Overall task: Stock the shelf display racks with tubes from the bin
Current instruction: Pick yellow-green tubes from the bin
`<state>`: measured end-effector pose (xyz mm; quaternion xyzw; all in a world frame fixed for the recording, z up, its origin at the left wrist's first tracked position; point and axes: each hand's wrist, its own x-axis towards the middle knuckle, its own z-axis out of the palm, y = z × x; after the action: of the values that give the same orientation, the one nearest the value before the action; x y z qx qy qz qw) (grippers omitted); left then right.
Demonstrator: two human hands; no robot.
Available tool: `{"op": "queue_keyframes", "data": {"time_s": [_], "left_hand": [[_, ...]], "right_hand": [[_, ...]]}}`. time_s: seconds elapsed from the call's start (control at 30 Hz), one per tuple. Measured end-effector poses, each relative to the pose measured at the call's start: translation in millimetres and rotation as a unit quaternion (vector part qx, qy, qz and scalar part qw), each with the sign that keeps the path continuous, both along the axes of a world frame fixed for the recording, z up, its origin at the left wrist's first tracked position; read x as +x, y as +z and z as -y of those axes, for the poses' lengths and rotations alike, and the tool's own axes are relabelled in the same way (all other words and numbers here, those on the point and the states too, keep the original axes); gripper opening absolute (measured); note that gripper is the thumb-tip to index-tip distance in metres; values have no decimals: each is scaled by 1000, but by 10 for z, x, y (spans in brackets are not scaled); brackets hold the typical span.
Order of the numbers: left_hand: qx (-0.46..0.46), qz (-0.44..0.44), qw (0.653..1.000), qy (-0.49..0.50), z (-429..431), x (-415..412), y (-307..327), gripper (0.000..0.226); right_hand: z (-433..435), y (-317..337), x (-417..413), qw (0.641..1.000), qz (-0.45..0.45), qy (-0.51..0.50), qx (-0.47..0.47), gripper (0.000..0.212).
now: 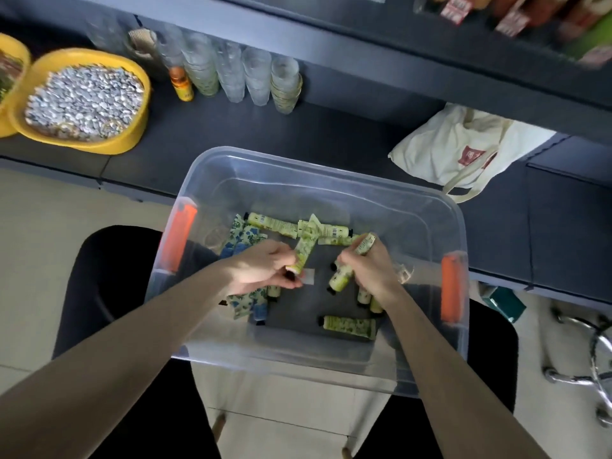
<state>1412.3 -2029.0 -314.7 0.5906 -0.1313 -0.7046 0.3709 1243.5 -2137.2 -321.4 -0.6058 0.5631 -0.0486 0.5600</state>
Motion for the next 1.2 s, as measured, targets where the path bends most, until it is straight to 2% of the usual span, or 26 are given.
{"op": "queue_keyframes", "data": {"time_s": [0.1,0.17,0.2,0.3,0.4,0.5,0.57,0.63,0.7,0.8,0.87,0.93,1.07,1.17,1.2], "left_hand": [[-21,-91,992,82,-27,31,339,9],[-59,-67,994,57,-21,65,589,9],[-77,-39,995,51,-6,84,737,7],[-151,109,980,69,101,162,1211,25],[-239,266,930,84,256,286,1686,28],[-304,341,883,107,435,442,2112,24],[-363,327,863,131,577,557,2384,10],[-400,317,848,145,765,693,2632,15],[-411,327,838,147,960,801,2887,22],[-436,318,826,161,1296,898,3241,25],[-438,324,824,157,1522,953,3383,16],[-437,361,813,136,1757,1016,3481,11],[-440,429,785,79,2183,1167,3617,29],[-408,498,765,14,2421,1295,3631,10],[-399,515,759,-10,2496,1347,3615,10]], "right_hand": [[-13,423,110,997,70,1,16,24],[2,746,183,995,101,16,-1,32],[30,917,219,994,111,21,-9,34],[170,1478,338,986,153,64,-29,29],[308,2060,448,974,205,92,-37,21],[419,2603,543,959,243,119,-87,20],[501,2927,620,944,239,114,-195,24],[624,3198,733,925,227,91,-290,28],[789,3405,861,911,220,77,-340,30],[1092,3620,1037,903,239,71,-349,26],[1262,3709,1127,909,229,75,-340,22],[1447,3776,1206,920,200,83,-327,19],[1795,3799,1357,936,127,114,-308,25],[2024,3722,1466,923,80,128,-353,29],[2080,3695,1501,918,69,135,-367,26]]}}
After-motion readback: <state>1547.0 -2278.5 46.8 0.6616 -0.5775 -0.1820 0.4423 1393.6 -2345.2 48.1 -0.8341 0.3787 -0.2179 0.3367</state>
